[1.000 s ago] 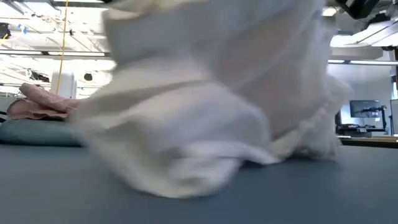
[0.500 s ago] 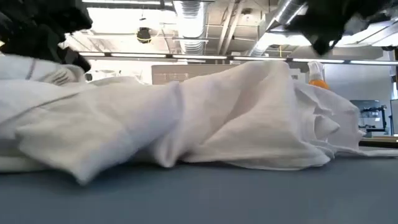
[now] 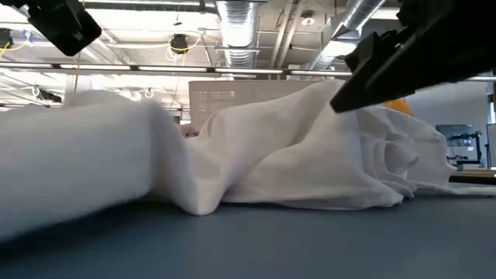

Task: Fold Laundry from Bin
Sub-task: Fold the white shirt

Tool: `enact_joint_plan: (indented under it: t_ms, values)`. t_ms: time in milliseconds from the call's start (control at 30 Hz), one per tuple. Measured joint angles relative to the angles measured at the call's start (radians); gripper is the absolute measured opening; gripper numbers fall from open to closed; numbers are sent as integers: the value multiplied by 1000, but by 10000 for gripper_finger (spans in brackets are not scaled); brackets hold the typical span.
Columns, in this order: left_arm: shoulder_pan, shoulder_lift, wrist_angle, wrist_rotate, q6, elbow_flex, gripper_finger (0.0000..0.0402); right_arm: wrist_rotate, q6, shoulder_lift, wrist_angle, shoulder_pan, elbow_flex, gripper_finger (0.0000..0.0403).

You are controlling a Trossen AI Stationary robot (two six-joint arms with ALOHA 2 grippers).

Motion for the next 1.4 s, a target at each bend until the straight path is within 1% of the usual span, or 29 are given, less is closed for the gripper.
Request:
enact_joint_plan:
  t_ms: [67,167,267,367,400,467,533,600,667,733,833,933,1033,1100,1267,1333,1400]
  values:
    - [-12,9,18,-33,15,2,149,-2,-3,28,-37,-6,16,224]
    - [-49,97,154,-31,92,5,149,1,-3,65,-78,-14,31,224]
    - [-91,248,323,18,164,5,148,5,3,90,-82,-18,33,224]
    - [-133,414,509,60,202,5,148,6,4,105,-90,-26,32,224]
    - [-146,466,555,67,205,6,148,8,4,106,-106,-27,32,224]
    - [-173,577,597,72,204,35,148,11,4,107,-143,-31,32,223]
    - [-200,673,602,74,198,82,148,16,6,107,-179,-36,32,223]
    - [-220,764,597,74,197,141,148,43,15,107,-217,-41,31,218]
    - [-234,838,530,74,202,206,148,64,29,106,-242,-51,31,208]
    - [-240,904,447,75,208,277,148,66,34,106,-253,-67,32,189]
    - [-243,974,354,78,209,355,148,68,33,106,-255,-92,32,143]
    - [-242,1019,343,102,216,384,148,71,43,106,-258,-124,32,82]
    - [-243,1045,346,93,216,391,148,69,85,106,-260,-156,31,24]
    - [-241,1066,344,88,198,391,148,67,112,106,-257,-169,31,19]
    - [-235,1113,346,65,125,393,148,66,139,107,-252,-169,31,35]
    - [-231,1122,352,67,112,393,143,66,145,107,-252,-162,31,29]
    - [-231,1122,349,65,110,393,128,65,163,107,-252,-153,31,19]
